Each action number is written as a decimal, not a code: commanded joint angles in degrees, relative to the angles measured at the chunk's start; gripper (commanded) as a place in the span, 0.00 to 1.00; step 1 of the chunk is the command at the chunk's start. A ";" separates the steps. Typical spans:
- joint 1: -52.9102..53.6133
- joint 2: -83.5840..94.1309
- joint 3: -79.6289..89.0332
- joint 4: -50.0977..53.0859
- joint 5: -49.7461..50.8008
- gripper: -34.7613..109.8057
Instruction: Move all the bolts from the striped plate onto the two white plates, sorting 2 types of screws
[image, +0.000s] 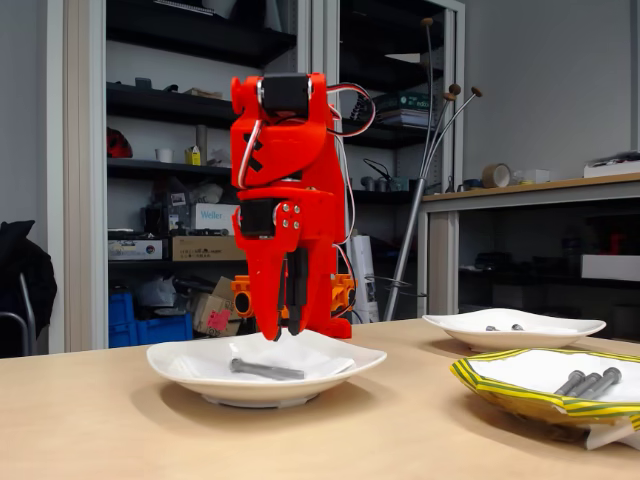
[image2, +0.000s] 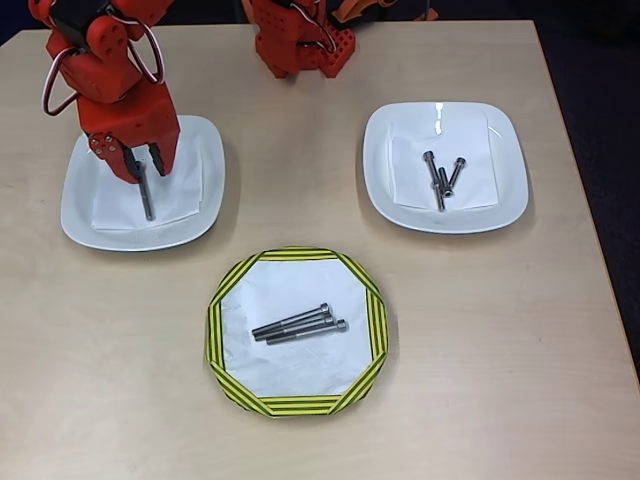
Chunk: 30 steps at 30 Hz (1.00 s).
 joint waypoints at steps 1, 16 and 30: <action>-0.18 1.32 -0.62 0.79 0.35 0.32; -32.70 -7.38 -16.96 -16.08 -19.60 0.31; -38.50 -9.76 -9.76 -20.48 -20.30 0.34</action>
